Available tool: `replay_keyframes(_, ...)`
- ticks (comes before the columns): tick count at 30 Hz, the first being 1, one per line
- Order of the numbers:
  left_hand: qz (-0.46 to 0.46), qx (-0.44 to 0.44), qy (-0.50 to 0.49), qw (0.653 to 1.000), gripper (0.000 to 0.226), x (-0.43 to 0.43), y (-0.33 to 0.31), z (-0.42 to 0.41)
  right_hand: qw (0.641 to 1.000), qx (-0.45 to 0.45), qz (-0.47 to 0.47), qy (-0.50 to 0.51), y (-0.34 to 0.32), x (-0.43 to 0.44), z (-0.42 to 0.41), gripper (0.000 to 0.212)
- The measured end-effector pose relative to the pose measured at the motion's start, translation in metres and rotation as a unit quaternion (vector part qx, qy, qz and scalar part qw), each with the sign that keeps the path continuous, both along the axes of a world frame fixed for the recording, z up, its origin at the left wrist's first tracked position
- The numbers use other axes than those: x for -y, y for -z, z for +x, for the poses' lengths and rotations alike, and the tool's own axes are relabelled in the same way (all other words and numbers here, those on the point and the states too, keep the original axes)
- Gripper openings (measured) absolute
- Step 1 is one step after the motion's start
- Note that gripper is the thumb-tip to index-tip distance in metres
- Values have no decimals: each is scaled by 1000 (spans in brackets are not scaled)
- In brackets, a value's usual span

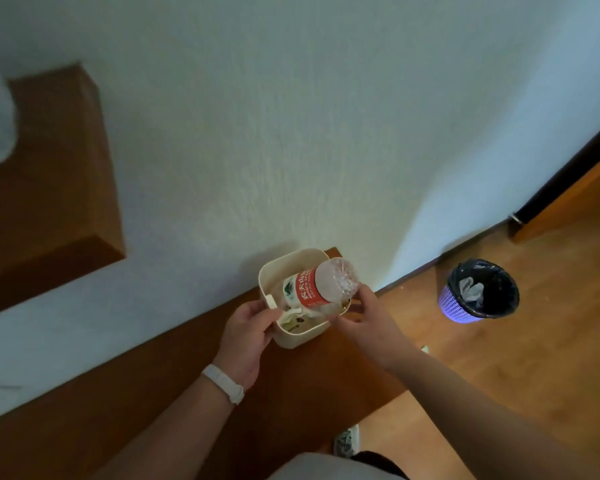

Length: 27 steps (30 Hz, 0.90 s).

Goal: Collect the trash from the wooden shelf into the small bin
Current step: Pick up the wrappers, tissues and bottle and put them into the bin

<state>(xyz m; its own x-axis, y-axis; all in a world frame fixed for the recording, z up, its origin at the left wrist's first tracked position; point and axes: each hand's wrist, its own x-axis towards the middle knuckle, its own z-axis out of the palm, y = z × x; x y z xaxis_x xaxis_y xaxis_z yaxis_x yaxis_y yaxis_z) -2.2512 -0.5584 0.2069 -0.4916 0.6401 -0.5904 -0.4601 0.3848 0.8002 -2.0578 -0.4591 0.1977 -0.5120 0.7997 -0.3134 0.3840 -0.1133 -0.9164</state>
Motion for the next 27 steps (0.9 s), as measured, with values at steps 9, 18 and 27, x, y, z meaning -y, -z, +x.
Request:
replay_keyframes(9, -18, 16, -20, 1000, 30, -45, 8, 0, 999, 26, 24, -30, 13, -55, -10, 51)
replay_keyframes(18, -26, 13, -7, 1000, 24, -56, 20, -21, 998, 40, 51, -28, 26, -63, -26, 69)
replay_keyframes(27, -26, -38, 50, 998, 23, -50, 19, -23, 994, 61, 75, -46, 26, -62, -28, 71)
